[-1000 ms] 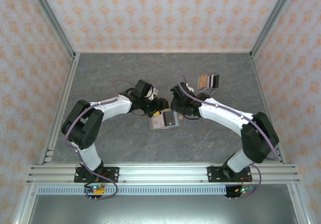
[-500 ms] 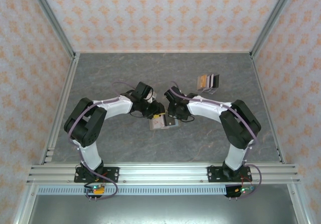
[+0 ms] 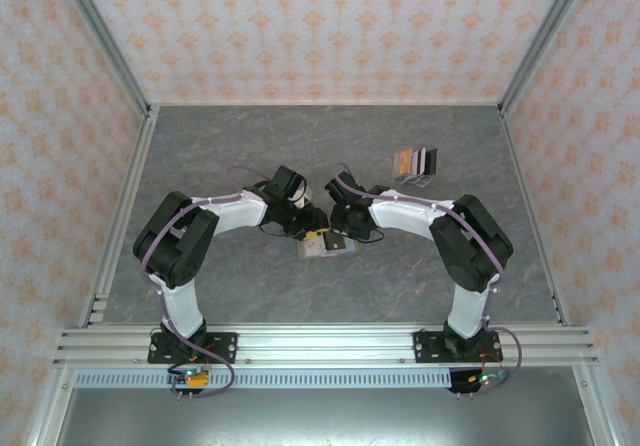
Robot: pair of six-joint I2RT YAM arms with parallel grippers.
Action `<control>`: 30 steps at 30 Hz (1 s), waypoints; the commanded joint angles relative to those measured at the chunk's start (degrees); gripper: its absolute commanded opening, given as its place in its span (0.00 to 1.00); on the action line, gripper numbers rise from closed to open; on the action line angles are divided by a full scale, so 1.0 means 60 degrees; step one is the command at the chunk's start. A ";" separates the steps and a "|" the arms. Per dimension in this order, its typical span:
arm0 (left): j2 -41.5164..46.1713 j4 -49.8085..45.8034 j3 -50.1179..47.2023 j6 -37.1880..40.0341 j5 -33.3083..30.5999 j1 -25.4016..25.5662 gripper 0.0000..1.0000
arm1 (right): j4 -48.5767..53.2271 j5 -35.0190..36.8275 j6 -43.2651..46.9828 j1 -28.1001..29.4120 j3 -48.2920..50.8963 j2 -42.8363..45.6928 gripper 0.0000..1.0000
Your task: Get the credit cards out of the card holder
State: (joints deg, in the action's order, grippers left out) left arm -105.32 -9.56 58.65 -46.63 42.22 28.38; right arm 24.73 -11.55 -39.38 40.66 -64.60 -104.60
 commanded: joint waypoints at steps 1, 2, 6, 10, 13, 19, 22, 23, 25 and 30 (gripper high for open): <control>-0.0142 0.0193 -0.0162 0.0113 0.0220 0.0009 0.33 | 0.0210 -0.0094 -0.0110 -0.0024 0.0036 -0.0301 0.19; -0.0136 0.0253 -0.0187 0.0100 0.0252 -0.0005 0.32 | 0.0241 -0.0069 -0.0117 -0.0025 0.0029 -0.0305 0.19; -0.0049 0.0457 -0.0302 0.0069 0.0345 -0.0025 0.29 | 0.0316 0.0047 -0.0161 -0.0023 0.0059 -0.0343 0.19; -0.0027 0.0894 -0.0504 -0.0077 0.0556 -0.0060 0.26 | 0.0346 0.0091 -0.0206 -0.0011 0.0073 -0.0394 0.19; 0.0071 0.1285 -0.0710 -0.0182 0.0647 -0.0123 0.21 | 0.0346 0.0109 -0.0222 -0.0014 0.0073 -0.0411 0.18; 0.0339 0.1597 -0.0905 -0.0096 0.0830 -0.0213 0.15 | 0.0347 0.0097 -0.0238 -0.0024 0.0089 -0.0410 0.18; 0.0437 0.1441 -0.0912 0.0026 0.0802 -0.0234 0.10 | 0.0333 0.0107 -0.0264 -0.0020 0.0101 -0.0397 0.18; 0.0458 0.1381 -0.0913 0.0058 0.0790 -0.0240 0.10 | 0.0313 0.0120 -0.0276 -0.0023 0.0111 -0.0402 0.18; 0.0516 0.1249 -0.0919 0.0150 0.0759 -0.0277 0.05 | 0.0330 0.0151 -0.0306 -0.0013 0.0132 -0.0410 0.18; 0.0560 0.1004 -0.0990 0.0282 0.0667 -0.0369 0.00 | 0.0420 0.0419 -0.0381 -0.0022 0.0218 -0.0383 0.18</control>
State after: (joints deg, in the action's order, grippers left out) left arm -103.96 -2.31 53.43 -46.44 46.30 27.20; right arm 24.62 -11.35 -40.69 40.66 -64.60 -104.75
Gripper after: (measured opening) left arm 0.049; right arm 0.179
